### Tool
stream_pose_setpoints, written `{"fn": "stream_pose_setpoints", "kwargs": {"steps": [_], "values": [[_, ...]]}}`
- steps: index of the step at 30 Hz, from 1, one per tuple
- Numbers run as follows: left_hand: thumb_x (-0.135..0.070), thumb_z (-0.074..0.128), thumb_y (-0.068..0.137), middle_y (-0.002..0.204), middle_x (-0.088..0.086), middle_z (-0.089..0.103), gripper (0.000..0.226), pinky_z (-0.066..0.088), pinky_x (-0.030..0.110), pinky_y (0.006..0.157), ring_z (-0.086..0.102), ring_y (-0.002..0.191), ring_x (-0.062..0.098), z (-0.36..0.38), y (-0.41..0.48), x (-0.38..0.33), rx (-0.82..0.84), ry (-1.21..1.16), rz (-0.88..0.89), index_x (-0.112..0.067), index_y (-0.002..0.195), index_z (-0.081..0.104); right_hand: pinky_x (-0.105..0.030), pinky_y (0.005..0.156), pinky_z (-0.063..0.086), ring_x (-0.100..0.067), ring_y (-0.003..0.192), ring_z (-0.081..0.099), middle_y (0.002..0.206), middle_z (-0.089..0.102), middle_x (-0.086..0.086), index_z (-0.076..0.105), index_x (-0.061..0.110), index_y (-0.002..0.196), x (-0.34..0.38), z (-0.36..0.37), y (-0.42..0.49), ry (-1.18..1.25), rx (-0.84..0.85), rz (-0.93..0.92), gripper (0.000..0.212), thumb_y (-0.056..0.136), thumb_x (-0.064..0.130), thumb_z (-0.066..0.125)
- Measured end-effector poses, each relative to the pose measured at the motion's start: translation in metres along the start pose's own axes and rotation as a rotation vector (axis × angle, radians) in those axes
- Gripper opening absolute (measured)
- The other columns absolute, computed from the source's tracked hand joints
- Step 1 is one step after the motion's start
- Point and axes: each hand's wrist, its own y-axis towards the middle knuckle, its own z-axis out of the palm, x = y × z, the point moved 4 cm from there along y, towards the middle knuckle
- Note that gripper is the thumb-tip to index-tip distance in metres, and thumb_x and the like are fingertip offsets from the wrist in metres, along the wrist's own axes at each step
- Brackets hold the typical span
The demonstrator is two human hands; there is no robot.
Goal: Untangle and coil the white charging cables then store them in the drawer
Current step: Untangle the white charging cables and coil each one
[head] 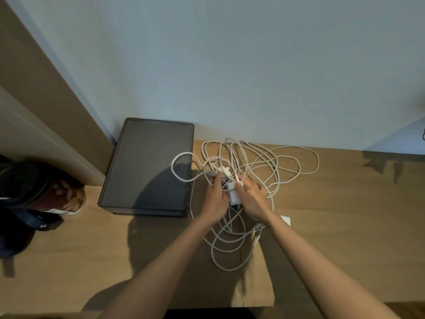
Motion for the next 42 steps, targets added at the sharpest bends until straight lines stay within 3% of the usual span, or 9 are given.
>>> {"fn": "stream_pose_setpoints", "kwargs": {"steps": [5,10,13,18,24,29,32,36,42], "values": [[-0.011,0.042,0.097,0.141,0.008,0.036,0.067,0.041,0.027,0.085,0.046,0.112,0.018,0.015,0.013,-0.01,0.096,-0.036,0.0,-0.024,0.152,0.005,-0.038,0.114,0.015,-0.025,0.138,0.031,0.147,0.041,-0.01,0.043,0.016,0.138,-0.013,-0.016,0.0,-0.011,-0.012,0.017,0.046,0.104,0.035,0.021],[-0.009,0.048,0.095,0.143,0.007,0.04,0.067,0.037,0.026,0.098,0.041,0.126,0.017,0.023,0.02,-0.026,0.201,-0.05,0.074,-0.016,0.151,0.013,-0.038,0.107,0.033,-0.026,0.131,0.042,0.143,0.047,-0.009,0.045,0.016,0.139,-0.019,-0.032,0.002,0.004,-0.116,0.034,0.045,0.103,0.038,0.028],[-0.013,0.051,0.095,0.147,0.005,0.037,0.068,0.038,0.04,0.107,0.039,0.132,0.019,0.021,0.016,-0.029,0.233,-0.026,0.116,-0.021,0.151,0.013,-0.038,0.09,0.047,-0.026,0.11,0.058,0.125,0.061,-0.011,0.053,0.011,0.127,-0.014,-0.043,-0.003,0.005,-0.196,0.044,0.039,0.101,0.037,0.039],[-0.016,0.045,0.097,0.155,-0.001,0.023,0.06,0.027,0.038,0.114,0.021,0.143,0.019,0.001,-0.019,-0.022,0.074,0.137,0.165,-0.033,0.148,0.019,-0.038,0.102,0.045,-0.018,0.121,0.053,0.133,0.056,-0.004,0.044,0.015,0.138,-0.01,-0.053,-0.025,0.054,-0.295,-0.04,0.046,0.097,0.032,0.052],[-0.023,0.042,0.099,0.137,-0.003,0.039,0.049,0.028,0.027,0.105,0.03,0.128,0.01,-0.017,-0.057,-0.027,-0.113,0.322,0.227,-0.027,0.146,0.03,-0.043,0.095,0.047,-0.017,0.108,0.054,0.118,0.058,-0.002,0.055,0.013,0.124,-0.011,-0.065,-0.052,0.139,-0.388,-0.203,0.031,0.094,0.021,0.056],[-0.021,0.04,0.1,0.131,-0.006,0.045,0.04,0.032,0.023,0.101,0.038,0.124,0.009,-0.008,-0.072,-0.049,-0.2,0.346,0.332,-0.024,0.139,0.041,-0.042,0.091,0.049,-0.015,0.101,0.055,0.109,0.059,0.001,0.06,0.012,0.114,-0.024,-0.075,-0.063,0.204,-0.325,-0.24,0.021,0.095,0.017,0.054],[-0.02,0.041,0.1,0.128,0.0,0.052,0.034,0.039,0.027,0.094,0.047,0.118,0.016,0.011,-0.076,-0.065,-0.218,0.367,0.39,-0.02,0.133,0.048,-0.033,0.092,0.047,-0.012,0.099,0.053,0.109,0.06,0.002,0.06,0.015,0.113,-0.039,-0.087,-0.07,0.141,-0.313,-0.267,0.019,0.095,0.015,0.053],[-0.016,0.045,0.097,0.128,0.0,0.054,0.034,0.029,0.015,0.088,0.047,0.118,0.017,0.045,-0.079,-0.08,-0.25,0.389,0.443,-0.02,0.13,0.051,-0.031,0.091,0.043,-0.015,0.106,0.051,0.113,0.06,0.0,0.06,0.015,0.114,-0.071,-0.105,-0.076,0.088,-0.269,-0.296,0.023,0.093,0.013,0.052],[-0.019,0.048,0.097,0.119,-0.001,0.055,0.029,0.04,0.026,0.092,0.047,0.112,0.013,0.085,-0.08,-0.088,-0.272,0.467,0.546,-0.019,0.126,0.054,-0.031,0.095,0.037,-0.012,0.115,0.041,0.117,0.049,0.008,0.052,0.022,0.122,-0.108,-0.106,-0.075,0.043,-0.08,-0.343,0.028,0.093,0.022,0.053]]}}
